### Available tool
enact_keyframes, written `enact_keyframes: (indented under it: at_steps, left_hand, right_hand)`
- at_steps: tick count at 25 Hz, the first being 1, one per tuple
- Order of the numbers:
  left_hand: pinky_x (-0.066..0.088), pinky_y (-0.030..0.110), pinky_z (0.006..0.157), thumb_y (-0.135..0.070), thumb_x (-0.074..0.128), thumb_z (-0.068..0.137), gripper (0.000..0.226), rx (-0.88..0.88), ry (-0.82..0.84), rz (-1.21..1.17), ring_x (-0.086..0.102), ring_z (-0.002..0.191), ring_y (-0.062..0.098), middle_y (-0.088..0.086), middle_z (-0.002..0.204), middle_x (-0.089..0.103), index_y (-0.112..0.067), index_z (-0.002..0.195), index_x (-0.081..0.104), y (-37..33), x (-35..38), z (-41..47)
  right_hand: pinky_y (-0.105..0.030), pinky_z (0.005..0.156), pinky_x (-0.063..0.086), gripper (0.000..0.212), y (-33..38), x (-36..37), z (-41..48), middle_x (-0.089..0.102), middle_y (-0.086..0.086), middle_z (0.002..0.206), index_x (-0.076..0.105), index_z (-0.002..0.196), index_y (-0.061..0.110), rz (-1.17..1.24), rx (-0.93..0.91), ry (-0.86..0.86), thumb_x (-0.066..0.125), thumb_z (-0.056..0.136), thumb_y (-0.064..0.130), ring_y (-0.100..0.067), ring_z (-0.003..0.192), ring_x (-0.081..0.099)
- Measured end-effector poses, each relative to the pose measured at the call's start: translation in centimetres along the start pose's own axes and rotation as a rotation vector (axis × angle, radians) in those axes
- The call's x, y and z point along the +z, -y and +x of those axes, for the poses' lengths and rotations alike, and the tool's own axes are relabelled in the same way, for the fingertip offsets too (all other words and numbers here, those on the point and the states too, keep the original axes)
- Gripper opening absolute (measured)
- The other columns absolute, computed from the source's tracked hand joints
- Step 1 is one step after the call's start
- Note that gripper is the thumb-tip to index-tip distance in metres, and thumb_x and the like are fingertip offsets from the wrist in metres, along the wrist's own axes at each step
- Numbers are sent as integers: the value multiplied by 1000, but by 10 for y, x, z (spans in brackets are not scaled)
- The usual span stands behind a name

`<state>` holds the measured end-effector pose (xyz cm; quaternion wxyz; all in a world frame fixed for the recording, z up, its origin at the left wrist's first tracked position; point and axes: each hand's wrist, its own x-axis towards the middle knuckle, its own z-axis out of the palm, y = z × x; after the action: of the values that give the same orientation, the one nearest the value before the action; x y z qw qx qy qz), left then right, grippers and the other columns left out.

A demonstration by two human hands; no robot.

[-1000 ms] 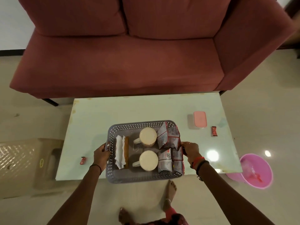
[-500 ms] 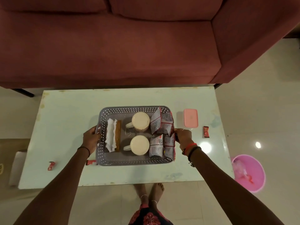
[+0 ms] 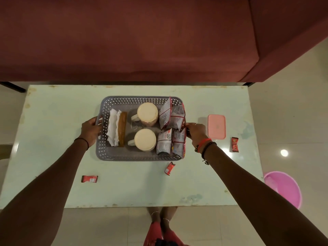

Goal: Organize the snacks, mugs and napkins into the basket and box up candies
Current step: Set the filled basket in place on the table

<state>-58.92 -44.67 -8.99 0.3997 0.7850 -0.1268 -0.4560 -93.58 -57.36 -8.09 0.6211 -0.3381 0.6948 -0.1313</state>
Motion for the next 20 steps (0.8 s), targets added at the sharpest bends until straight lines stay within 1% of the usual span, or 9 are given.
enact_keyframes:
  at_steps: [3, 6, 10, 12, 13, 15, 17, 19, 20]
  left_hand:
    - [51, 32, 76, 3, 55, 87, 43, -3, 5, -13, 57, 99, 26, 15, 124, 59, -6, 128, 52, 4, -1, 13]
    - [51, 38, 82, 1, 56, 87, 43, -11, 17, -16, 58, 100, 27, 14, 125, 60, -9, 128, 53, 8, -3, 25]
    - [51, 37, 82, 0, 58, 86, 42, -14, 23, -35, 60, 99, 26, 10, 119, 62, -11, 126, 55, 8, -5, 32]
    - [51, 40, 86, -1, 58, 85, 42, -11, 22, -21, 59, 100, 27, 10, 115, 63, -10, 126, 55, 9, -4, 32]
    - [51, 40, 89, -1, 59, 85, 42, -9, 21, -7, 59, 100, 27, 10, 111, 64, -10, 126, 55, 9, -4, 32]
    - [48, 39, 88, -3, 57, 84, 44, -16, -1, 52, 58, 98, 25, 10, 109, 64, -13, 127, 55, 7, -4, 30]
    - [46, 38, 88, -5, 55, 81, 51, -50, -71, 98, 56, 102, 26, 10, 117, 60, -15, 131, 51, 2, -4, 25]
    - [43, 39, 96, -6, 55, 81, 55, -77, -168, 111, 52, 117, 29, 12, 132, 53, -13, 135, 45, -1, -3, 13]
    - [42, 38, 99, -6, 55, 82, 54, -61, -223, 129, 50, 122, 30, 14, 137, 49, -10, 135, 44, -1, -1, 3]
  right_hand:
    - [-41, 93, 50, 31, 4, 7, 9, 54, 1, 72, 59, 117, -6, 10, 5, -10, 50, 91, 9, -23, 87, 53]
    - [-44, 97, 48, 31, 3, 11, 17, 54, 1, 73, 60, 117, -5, 0, 7, -19, 51, 91, 10, -23, 88, 54]
    - [-45, 95, 50, 26, 0, 12, 21, 57, 1, 73, 64, 110, -2, 27, 14, -13, 52, 90, 8, -22, 81, 56]
    - [-47, 97, 49, 21, 2, 10, 19, 60, -5, 80, 67, 103, 2, 28, 12, -7, 52, 89, 7, -24, 85, 57]
    - [-48, 98, 49, 22, 3, 9, 17, 61, -8, 87, 66, 106, 0, 24, 9, 0, 52, 90, 7, -25, 87, 56]
    - [-48, 99, 49, 29, 7, 9, 14, 59, -12, 96, 60, 116, -4, 2, 6, 8, 51, 91, 6, -25, 89, 56]
    - [-44, 97, 49, 29, 10, 8, 8, 59, -13, 95, 58, 118, -5, 15, 3, -37, 48, 91, 2, -25, 89, 54]
    - [-41, 94, 49, 27, 14, 6, -2, 57, -12, 89, 58, 116, -7, 29, -2, -118, 46, 92, 0, -25, 87, 51]
    - [-44, 96, 49, 27, 14, 5, -8, 56, -12, 89, 58, 115, -8, 20, -1, -145, 45, 93, 0, -24, 86, 50]
